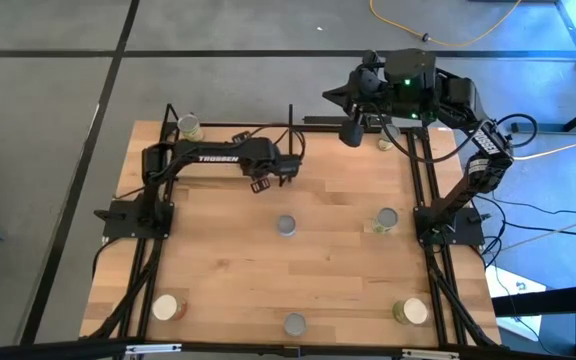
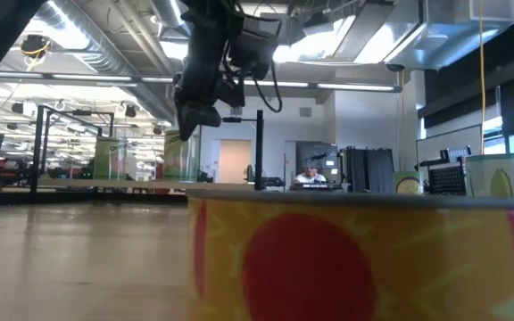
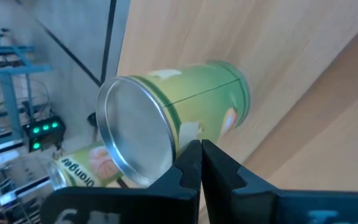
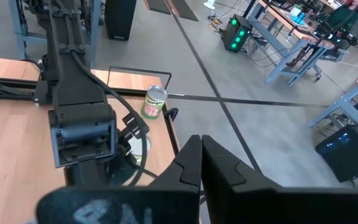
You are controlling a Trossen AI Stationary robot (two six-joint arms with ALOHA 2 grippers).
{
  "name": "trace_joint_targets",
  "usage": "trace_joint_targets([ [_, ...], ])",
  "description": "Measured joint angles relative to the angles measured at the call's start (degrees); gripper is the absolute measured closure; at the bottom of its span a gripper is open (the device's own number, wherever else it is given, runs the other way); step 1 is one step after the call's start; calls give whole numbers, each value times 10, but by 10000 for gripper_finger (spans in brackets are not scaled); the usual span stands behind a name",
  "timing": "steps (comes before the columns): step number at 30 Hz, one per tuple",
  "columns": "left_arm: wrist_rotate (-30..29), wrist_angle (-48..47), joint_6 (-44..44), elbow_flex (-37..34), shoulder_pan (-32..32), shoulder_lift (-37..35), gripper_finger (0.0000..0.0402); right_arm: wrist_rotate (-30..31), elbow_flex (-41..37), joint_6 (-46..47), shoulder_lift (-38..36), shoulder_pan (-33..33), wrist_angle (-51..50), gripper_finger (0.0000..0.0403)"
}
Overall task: Pick and place cans onto a shelf
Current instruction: Put the canned pears can on the shelf
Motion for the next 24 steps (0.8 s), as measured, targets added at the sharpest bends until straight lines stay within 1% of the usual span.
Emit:
trace_joint_targets([
  [6,0,-37,-4,0,9,0,401,0,0,0,0,0,-3,396],
  [8,9,-35,8,0,9,-3,401,0,0,0,0,0,-9,396],
  [12,45,-32,32,15,0,-28,401,0,0,0,0,0,-11,396],
  [16,48,-29,41,41,-5,-59,401,0,0,0,0,0,-11,396],
  [18,44,-11,58,54,0,-72,401,0,0,0,0,0,-12,396],
  [20,47,32,79,60,11,-80,401,0,0,0,0,0,-12,396],
  [21,60,52,94,60,19,-81,401,0,0,0,0,0,-12,396],
  [22,86,68,102,60,28,-81,401,0,0,0,0,0,-12,396],
  [24,162,92,106,57,49,-81,401,0,0,0,0,0,-12,396],
])
